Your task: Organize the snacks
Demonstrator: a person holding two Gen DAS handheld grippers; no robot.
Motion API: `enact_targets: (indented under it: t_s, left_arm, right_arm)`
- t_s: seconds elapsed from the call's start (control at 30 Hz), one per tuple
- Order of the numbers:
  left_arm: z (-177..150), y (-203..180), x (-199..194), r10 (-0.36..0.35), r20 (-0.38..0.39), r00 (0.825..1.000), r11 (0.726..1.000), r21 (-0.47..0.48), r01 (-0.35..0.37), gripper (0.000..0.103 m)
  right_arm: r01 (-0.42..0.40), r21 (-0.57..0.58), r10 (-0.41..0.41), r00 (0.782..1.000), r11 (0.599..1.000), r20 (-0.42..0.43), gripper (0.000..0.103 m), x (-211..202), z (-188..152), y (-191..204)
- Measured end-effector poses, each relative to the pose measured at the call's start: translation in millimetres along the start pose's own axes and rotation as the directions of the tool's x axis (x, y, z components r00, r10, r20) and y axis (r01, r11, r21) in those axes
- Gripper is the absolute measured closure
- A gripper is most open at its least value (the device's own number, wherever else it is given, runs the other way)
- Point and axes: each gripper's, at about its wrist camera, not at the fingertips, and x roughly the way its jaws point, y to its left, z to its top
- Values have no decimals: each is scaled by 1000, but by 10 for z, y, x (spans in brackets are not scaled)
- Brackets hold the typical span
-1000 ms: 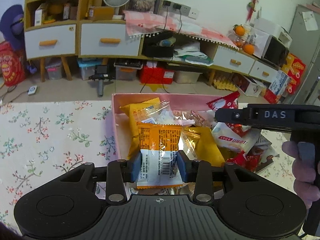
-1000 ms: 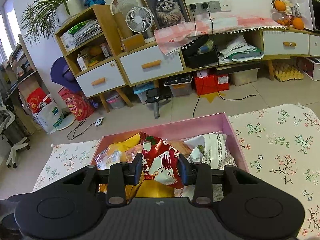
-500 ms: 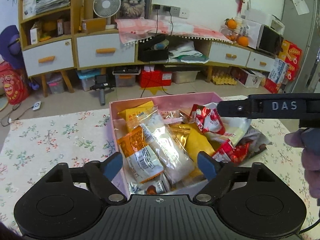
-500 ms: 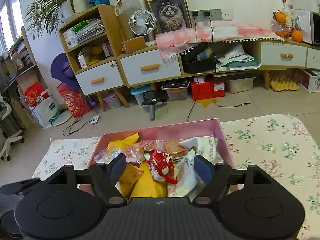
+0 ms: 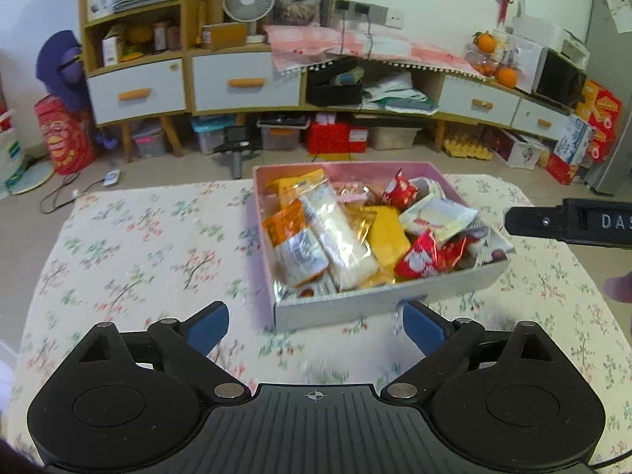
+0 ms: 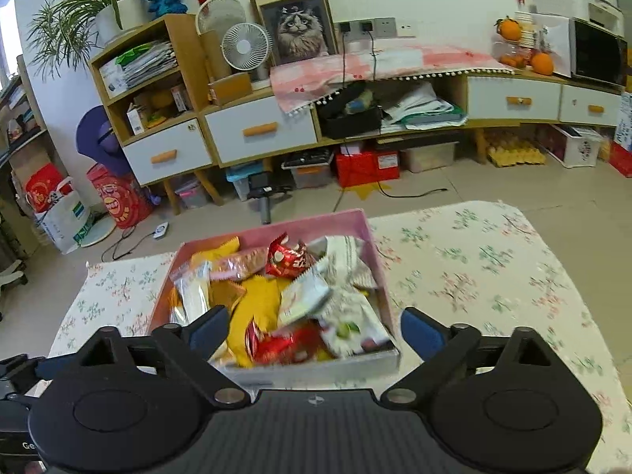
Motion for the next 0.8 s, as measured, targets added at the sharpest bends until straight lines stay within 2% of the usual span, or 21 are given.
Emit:
enact_targets:
  t_s: [0.27,0.43,0.53,0.67,0.8]
  left_arm:
    - [-226,-17,-317,85,-42,995,995,-57,-88,4]
    - [-371,-40,-398,134,-52,990,987,-79,-138,4]
    - [-395,-65,-414,129,-73,989,987,-82,-135,4]
    - [-393,-59,-424,155,-87,984,982,-97,-163,3]
    - [-403,-72,-399,172,-98,980,979,-95,-181,3]
  right_arm:
    - [67,-54,-71,995,996,-69,27,-261,-230,123]
    - [69,-48,-75,990,996,-121,26,-331,-423,163]
    - [106,-71,-115,983,992,-146,25,-344,-504,216]
    - [110,-148,-129,984,983,-124,25,-417,-566,334]
    - [114,-170,-136,983,979,-122,25,-431,-584,376]
